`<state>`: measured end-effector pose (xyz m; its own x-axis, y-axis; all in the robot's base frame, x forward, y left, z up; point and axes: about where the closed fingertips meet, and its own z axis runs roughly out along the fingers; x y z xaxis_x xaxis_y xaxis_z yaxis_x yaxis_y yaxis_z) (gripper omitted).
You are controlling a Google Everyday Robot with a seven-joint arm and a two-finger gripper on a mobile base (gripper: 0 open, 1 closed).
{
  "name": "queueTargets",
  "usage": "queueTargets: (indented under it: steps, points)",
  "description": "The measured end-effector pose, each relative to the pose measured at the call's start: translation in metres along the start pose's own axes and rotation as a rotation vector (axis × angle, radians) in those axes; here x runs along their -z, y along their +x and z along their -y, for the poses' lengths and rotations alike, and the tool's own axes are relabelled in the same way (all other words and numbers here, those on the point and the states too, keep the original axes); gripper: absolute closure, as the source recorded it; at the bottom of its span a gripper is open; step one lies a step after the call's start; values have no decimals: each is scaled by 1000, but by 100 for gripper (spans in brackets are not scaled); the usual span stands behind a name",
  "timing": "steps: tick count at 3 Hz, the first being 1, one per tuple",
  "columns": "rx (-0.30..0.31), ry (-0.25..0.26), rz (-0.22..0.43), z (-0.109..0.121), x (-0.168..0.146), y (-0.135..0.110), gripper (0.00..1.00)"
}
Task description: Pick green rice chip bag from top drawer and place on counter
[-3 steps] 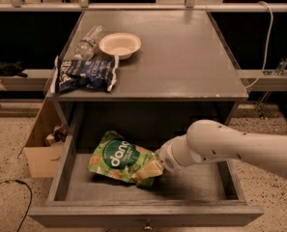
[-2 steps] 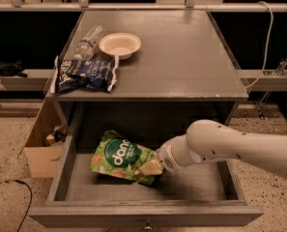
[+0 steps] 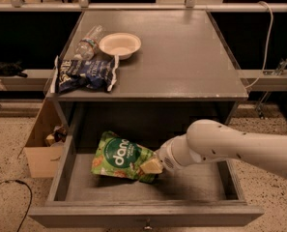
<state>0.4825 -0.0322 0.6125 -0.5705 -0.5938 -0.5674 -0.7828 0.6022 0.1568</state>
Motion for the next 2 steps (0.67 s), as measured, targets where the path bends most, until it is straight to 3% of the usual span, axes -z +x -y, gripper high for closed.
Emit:
queueTargets:
  steps: [1,2]
  points:
    - [0,0,0,0,0,0,100]
    - [48,0,-52,5,11,-3,100]
